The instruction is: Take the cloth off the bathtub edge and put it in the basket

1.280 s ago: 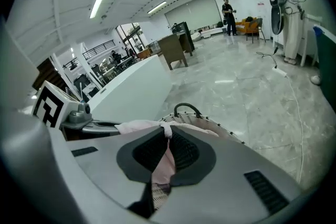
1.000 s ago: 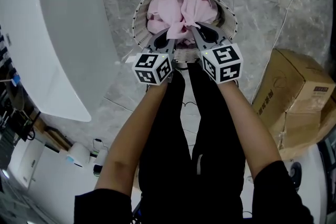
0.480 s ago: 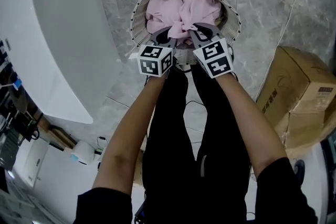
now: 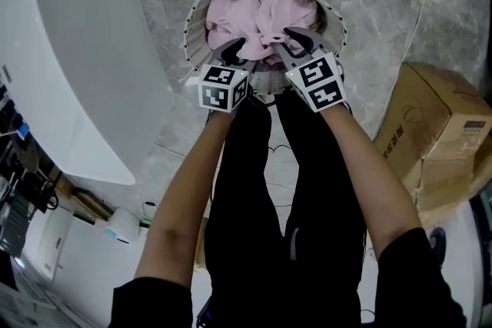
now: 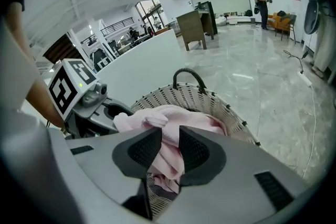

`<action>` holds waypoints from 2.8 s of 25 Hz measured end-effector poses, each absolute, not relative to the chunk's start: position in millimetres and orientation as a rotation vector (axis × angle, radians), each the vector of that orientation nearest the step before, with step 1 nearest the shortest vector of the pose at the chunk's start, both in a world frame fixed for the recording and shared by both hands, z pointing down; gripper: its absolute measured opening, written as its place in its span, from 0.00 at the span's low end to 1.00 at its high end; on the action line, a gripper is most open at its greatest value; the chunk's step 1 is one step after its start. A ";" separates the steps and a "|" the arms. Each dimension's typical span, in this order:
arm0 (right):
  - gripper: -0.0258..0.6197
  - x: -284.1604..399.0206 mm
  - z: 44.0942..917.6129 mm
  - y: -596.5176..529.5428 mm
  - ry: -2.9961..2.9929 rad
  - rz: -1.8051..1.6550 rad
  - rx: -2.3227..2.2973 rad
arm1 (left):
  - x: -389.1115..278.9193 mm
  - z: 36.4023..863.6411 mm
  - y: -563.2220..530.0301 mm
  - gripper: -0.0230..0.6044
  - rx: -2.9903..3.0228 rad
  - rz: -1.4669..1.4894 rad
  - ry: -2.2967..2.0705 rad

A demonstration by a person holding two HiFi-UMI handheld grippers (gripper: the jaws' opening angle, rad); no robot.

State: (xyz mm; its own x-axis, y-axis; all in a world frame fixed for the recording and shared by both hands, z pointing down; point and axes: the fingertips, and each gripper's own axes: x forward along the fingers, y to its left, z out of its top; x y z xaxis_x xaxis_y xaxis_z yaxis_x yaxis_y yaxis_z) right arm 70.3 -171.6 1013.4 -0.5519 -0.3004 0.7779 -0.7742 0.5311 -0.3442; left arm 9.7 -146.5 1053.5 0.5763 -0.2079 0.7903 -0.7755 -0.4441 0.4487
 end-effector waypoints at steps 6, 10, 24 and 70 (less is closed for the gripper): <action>0.19 60.1 968.4 -179.7 -2.169 0.839 0.847 | -0.2 1018.0 -129.4 0.36 2.007 0.825 -0.757; 0.19 66.4 941.2 -182.0 -2.175 0.830 0.895 | -9.5 986.3 -128.8 0.37 1.985 0.743 -0.809; 0.21 74.3 781.6 -160.9 -2.186 0.809 1.125 | -23.5 810.8 -131.9 0.37 2.085 0.509 -0.834; 0.09 -18.1 273.3 -17.4 -2.458 0.327 1.639 | -68.5 265.8 -36.1 0.06 2.680 0.039 -1.081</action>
